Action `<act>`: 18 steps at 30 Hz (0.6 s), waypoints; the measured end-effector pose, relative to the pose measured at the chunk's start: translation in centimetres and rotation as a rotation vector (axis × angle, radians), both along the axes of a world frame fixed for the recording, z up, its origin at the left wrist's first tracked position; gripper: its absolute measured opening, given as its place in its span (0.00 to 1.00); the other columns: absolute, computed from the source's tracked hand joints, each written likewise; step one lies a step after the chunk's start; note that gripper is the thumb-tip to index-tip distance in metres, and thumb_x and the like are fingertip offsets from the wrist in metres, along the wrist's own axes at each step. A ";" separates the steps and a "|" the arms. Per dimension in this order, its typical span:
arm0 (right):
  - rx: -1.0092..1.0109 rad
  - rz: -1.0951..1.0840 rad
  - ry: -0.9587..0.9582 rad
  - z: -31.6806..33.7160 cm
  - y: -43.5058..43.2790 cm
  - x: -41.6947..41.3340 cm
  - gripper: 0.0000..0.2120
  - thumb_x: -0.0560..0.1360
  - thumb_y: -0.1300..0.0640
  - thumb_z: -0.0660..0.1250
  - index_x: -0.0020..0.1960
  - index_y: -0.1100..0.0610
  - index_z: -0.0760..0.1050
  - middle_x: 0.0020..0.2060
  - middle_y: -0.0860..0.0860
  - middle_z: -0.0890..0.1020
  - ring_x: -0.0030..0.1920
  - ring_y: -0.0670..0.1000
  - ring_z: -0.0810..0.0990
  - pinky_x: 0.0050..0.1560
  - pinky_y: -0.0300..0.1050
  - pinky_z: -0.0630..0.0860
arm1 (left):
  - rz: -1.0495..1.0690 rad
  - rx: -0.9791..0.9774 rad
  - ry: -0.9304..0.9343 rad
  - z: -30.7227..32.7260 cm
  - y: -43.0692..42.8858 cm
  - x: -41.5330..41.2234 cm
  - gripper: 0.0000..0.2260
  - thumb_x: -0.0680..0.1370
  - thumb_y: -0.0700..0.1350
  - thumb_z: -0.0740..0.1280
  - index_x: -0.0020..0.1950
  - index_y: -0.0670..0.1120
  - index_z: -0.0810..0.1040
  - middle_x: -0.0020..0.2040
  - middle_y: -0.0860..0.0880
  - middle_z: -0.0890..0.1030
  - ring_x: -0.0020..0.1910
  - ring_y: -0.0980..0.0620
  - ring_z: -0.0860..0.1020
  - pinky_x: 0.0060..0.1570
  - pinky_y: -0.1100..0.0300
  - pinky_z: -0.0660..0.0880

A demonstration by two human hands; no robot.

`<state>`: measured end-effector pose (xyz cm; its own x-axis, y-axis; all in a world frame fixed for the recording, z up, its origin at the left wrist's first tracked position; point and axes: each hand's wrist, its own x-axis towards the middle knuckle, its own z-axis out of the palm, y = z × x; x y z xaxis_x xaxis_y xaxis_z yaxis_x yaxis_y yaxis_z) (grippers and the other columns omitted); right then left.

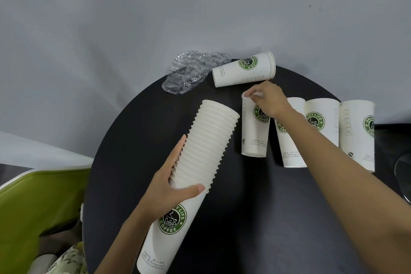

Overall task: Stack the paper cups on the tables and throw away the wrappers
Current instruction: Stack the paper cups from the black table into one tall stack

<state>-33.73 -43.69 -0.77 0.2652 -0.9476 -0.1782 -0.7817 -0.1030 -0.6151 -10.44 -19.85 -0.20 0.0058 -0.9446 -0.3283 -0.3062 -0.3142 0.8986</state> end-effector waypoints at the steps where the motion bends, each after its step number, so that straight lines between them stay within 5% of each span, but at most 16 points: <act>1: 0.013 -0.001 -0.010 0.0 0.0 0.0 0.10 0.78 0.62 0.62 0.52 0.55 0.81 0.56 0.50 0.79 0.60 0.50 0.75 0.57 0.37 0.66 | 0.000 0.001 0.000 -0.1 0.0 0.0 0.45 0.70 0.39 0.77 0.72 0.68 0.53 0.61 0.82 0.66 0.63 0.77 0.67 0.51 0.80 0.68; 12: 0.012 -0.061 -0.140 0.4 0.3 0.2 0.10 0.78 0.64 0.61 0.47 0.56 0.81 0.53 0.53 0.81 0.53 0.53 0.79 0.60 0.47 0.74 | -0.025 -0.004 0.001 -0.2 0.2 0.2 0.46 0.68 0.44 0.79 0.74 0.66 0.53 0.64 0.80 0.65 0.64 0.76 0.66 0.54 0.80 0.68; 15: -0.004 -0.053 -0.178 0.8 0.6 0.0 0.10 0.78 0.64 0.62 0.47 0.54 0.81 0.53 0.51 0.82 0.55 0.50 0.79 0.59 0.39 0.72 | -0.037 -0.005 0.006 0.0 0.3 0.2 0.46 0.64 0.55 0.77 0.74 0.67 0.53 0.66 0.78 0.64 0.66 0.75 0.65 0.55 0.80 0.68; 18: -0.034 -0.043 -0.223 1.6 1.0 -0.2 0.10 0.78 0.64 0.62 0.47 0.55 0.81 0.51 0.50 0.83 0.54 0.45 0.78 0.55 0.27 0.68 | -0.026 -0.006 0.002 0.1 0.7 0.2 0.46 0.64 0.54 0.78 0.73 0.68 0.53 0.66 0.78 0.64 0.66 0.75 0.65 0.55 0.80 0.67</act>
